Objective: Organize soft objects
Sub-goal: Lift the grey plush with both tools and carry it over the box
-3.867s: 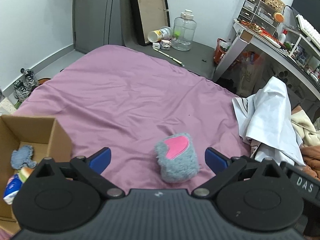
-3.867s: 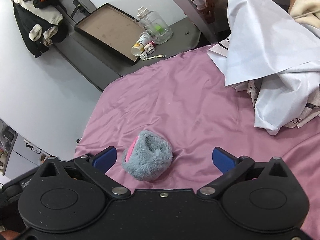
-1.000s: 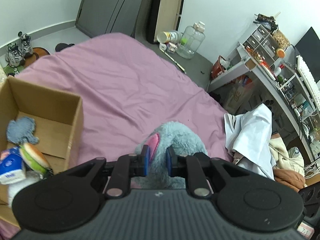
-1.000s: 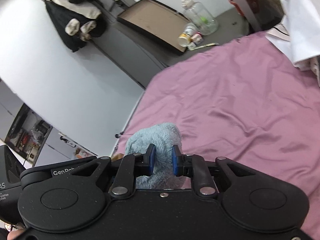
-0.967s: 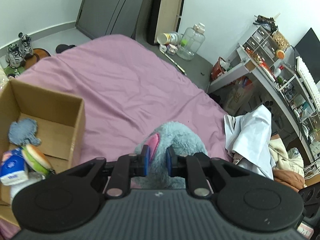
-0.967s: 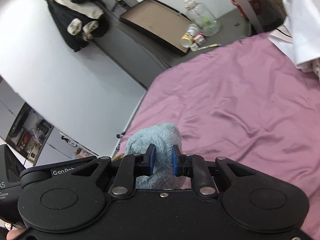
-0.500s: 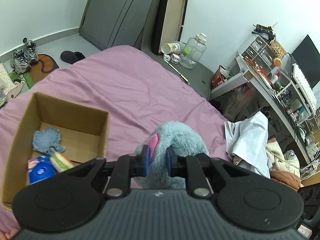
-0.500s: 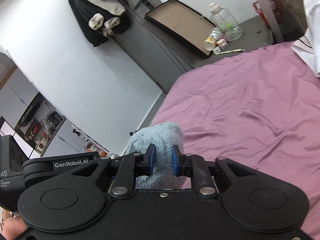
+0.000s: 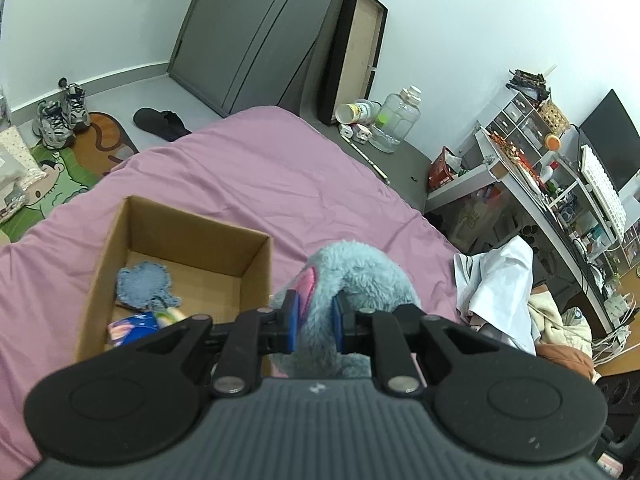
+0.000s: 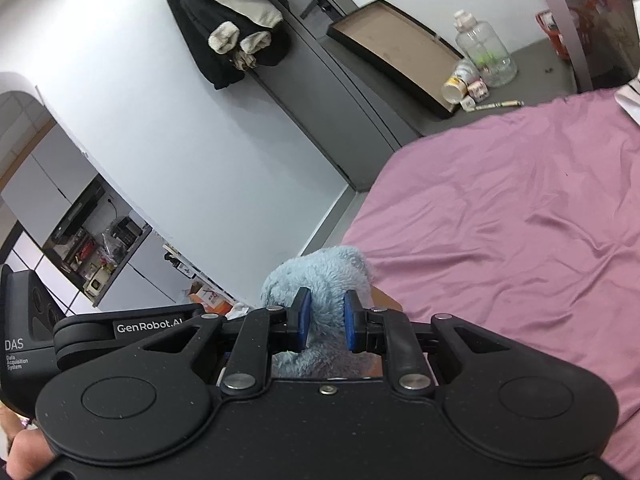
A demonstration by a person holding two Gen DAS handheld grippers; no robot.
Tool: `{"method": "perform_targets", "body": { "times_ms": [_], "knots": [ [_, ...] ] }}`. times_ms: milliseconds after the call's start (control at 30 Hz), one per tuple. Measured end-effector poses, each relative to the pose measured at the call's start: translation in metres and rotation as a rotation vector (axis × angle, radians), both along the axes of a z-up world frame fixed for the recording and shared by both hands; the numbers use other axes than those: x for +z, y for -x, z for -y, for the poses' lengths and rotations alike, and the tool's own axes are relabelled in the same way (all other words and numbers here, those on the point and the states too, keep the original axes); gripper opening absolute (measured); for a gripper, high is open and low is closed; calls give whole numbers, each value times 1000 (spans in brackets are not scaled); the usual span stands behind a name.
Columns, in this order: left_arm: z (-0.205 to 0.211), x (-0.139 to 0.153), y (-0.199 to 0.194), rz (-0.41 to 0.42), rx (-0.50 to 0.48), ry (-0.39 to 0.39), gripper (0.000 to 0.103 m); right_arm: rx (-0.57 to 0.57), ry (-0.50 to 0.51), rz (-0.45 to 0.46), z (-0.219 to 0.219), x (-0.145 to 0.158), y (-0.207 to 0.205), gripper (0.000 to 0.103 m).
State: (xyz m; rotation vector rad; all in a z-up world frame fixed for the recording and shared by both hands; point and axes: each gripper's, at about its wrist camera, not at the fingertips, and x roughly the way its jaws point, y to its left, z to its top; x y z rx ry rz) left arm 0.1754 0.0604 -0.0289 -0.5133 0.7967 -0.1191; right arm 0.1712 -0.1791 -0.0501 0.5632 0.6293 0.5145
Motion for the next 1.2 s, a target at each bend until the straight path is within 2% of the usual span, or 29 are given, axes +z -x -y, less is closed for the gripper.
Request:
{"method": "perform_targets", "body": {
  "times_ms": [233,667,933,1200],
  "knots": [
    [-25,-1,14,-2,19,-1,16,18,27,16,-28,3,8,18],
    [-62,-23,32,-45,50,13,16,99,118,-8,-70,-5,18,20],
    [-80,-40,36,-72,71,-19,16,158,167,-31,-94,-16,24,22],
    [-90,-55,29,-89,99,15,16,166,147,-53,-93,-21,22,29]
  ]
}}
